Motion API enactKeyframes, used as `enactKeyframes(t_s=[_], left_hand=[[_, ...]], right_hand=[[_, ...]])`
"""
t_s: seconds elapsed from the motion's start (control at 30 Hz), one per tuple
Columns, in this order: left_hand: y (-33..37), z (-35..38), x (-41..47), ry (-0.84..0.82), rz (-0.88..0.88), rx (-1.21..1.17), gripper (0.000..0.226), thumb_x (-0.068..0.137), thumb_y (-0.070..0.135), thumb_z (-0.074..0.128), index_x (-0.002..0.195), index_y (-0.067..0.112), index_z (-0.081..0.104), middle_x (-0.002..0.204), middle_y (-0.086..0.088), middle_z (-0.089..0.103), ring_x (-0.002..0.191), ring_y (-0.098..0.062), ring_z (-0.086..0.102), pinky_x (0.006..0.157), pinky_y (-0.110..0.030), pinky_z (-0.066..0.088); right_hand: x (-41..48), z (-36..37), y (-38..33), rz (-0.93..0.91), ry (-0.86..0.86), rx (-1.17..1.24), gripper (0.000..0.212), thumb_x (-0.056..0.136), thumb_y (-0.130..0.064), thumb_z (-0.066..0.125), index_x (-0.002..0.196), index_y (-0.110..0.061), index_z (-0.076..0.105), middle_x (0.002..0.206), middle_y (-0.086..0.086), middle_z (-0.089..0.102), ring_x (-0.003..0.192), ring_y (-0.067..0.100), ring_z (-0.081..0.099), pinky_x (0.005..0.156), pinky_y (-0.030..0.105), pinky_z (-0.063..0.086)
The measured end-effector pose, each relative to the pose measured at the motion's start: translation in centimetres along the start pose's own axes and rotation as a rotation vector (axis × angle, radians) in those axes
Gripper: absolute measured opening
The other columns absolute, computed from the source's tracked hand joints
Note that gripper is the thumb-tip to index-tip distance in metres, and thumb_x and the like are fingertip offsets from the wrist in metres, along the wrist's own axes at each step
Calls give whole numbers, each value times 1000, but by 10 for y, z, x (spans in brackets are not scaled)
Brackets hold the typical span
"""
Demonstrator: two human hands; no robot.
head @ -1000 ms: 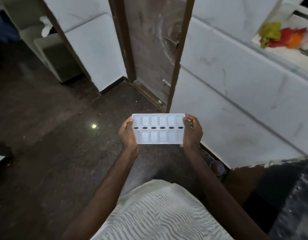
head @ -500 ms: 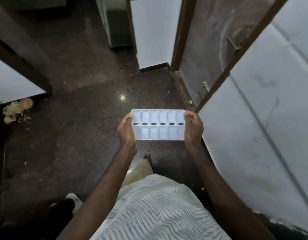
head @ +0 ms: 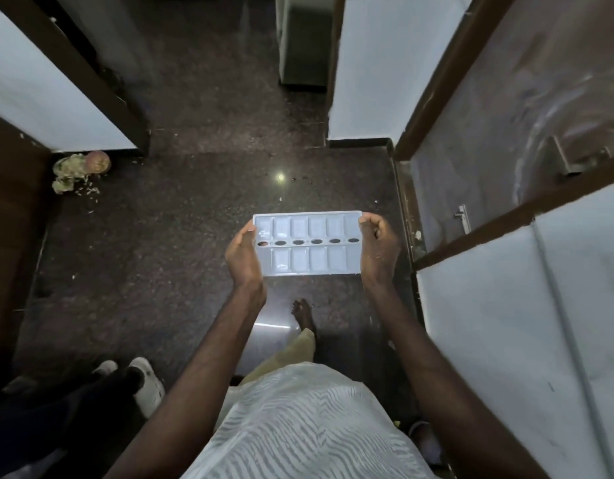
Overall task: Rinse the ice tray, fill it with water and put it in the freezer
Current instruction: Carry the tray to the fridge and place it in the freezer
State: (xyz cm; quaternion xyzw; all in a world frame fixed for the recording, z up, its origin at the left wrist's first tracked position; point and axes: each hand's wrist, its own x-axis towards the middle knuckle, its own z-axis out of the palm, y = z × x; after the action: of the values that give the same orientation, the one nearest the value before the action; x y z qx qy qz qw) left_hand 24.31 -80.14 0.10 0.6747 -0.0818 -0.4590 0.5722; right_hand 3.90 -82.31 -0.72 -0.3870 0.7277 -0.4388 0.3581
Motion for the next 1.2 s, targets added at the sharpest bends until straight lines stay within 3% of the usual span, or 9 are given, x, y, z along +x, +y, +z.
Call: enactKeyframes(t_s=[0.13,0.3,0.4,0.5,0.63,0.7,0.8,1.03,1.2], left_hand=[[18,25,37,33,-5,-17,18,100,18,61,110,21,75,93,10,77,77,-4,74,71,-25,59],[42,51,83,72,17,-37,23,101,15,60,119,12,73,93,8,75,72,0,73,63,-19,57],[58,62,109,102,19,-50,26,100,16,61,121,11,75,102,3,78,85,-9,74,71,-25,60],[69,72,136,132,16,-69,27,100,19,62,122,12,75,113,-5,78,94,-19,74,83,-35,60],[80,80,170,179,11,-101,26,100,18,61,120,13,76,106,0,79,88,-12,74,76,-29,60],[88,86,189,212,11,-124,26,100,17,61,121,11,75,98,6,77,79,-4,73,67,-20,57],[101,92,224,297,3,-156,24,100,15,60,119,12,75,98,6,76,79,-4,71,67,-19,55],[138,114,281,461,2,-242,19,100,16,60,113,17,74,90,14,75,71,4,71,61,-15,52],[174,141,327,589,10,-306,23,99,15,61,117,13,75,97,7,77,81,-5,72,67,-20,56]], right_hand=[[42,30,-20,13,-44,-4,16,101,-26,61,109,-16,71,98,-8,69,88,1,63,75,16,49],[89,69,-43,-3,-86,-21,17,102,-28,60,110,-16,69,99,-6,69,87,8,65,72,22,50],[115,95,-53,-25,-135,-28,14,102,-33,59,107,-22,67,101,-5,71,92,16,69,78,37,58],[142,120,-64,-48,-183,-65,13,103,-35,59,106,-25,65,103,-3,71,94,19,70,81,42,60],[175,157,-81,-76,-256,-80,11,103,-28,60,105,-19,66,97,-6,69,91,16,67,79,36,55],[192,177,-91,-82,-287,-87,9,103,-27,60,104,-20,65,93,-14,66,85,6,64,74,27,52],[223,219,-105,-102,-373,-134,6,102,-25,61,101,-22,66,91,-21,64,78,-7,60,69,15,47],[285,294,-158,-138,-567,-175,12,102,-28,60,103,-20,69,90,-19,66,78,-6,60,66,8,45],[338,354,-198,-153,-688,-158,16,102,-23,61,106,-11,72,94,-7,71,76,-11,61,71,9,46]])
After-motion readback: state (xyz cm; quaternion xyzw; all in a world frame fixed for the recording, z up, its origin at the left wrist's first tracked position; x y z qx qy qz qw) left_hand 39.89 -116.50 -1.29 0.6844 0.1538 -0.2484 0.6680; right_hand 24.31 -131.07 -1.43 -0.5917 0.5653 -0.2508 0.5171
